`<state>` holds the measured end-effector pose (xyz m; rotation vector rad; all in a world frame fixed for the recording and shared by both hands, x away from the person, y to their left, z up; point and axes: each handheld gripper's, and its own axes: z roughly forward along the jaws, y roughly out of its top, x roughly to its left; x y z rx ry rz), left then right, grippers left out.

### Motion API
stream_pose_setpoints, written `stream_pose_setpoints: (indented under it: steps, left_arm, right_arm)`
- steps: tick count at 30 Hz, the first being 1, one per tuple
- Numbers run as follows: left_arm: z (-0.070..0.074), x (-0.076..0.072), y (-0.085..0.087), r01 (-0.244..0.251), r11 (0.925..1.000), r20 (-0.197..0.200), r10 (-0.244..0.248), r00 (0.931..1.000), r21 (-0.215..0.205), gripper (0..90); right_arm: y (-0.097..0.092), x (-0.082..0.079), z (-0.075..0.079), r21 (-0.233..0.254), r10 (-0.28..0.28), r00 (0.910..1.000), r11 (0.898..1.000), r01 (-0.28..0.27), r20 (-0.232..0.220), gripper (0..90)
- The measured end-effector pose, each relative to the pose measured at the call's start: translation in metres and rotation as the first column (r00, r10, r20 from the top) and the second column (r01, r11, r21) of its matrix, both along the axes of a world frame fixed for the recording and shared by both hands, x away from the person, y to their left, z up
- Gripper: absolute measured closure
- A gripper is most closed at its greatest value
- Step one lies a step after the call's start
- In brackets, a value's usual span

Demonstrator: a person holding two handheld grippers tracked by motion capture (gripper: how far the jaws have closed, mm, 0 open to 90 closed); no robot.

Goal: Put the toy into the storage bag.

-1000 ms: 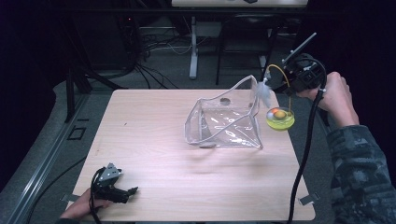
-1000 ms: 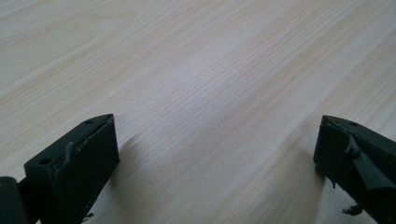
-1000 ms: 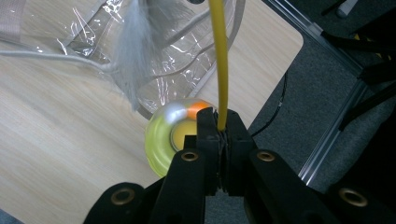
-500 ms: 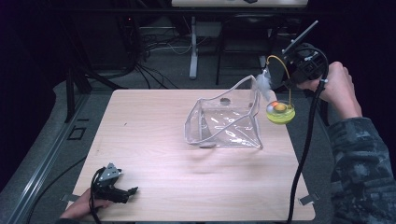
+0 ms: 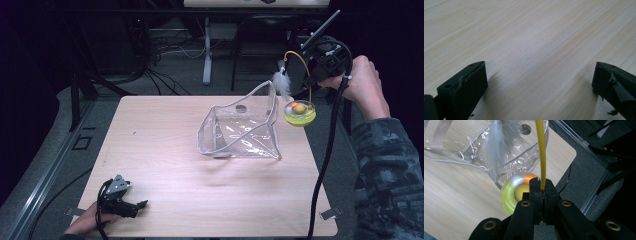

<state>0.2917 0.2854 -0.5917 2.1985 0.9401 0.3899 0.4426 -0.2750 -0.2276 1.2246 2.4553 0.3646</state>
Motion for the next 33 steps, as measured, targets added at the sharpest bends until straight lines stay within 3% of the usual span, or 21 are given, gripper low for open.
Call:
stream_pose_setpoints:
  steps: [21, 33]
  left_arm:
    - [0.000, 0.000, 0.000, -0.001, 1.0000, 0.000, 0.001, 1.0000, 0.000, 0.0]
    - [0.000, 0.000, 0.000, 0.001, 1.0000, 0.000, -0.001, 1.0000, 0.001, 0.0]
  right_arm:
    - [0.019, 0.008, 0.021, -0.025, 0.027, 0.9992, 0.999, -0.027, 0.028, 88.2]
    - [0.043, 0.014, 0.029, -0.027, 0.058, 0.9968, 0.998, -0.057, 0.055, 88.1]
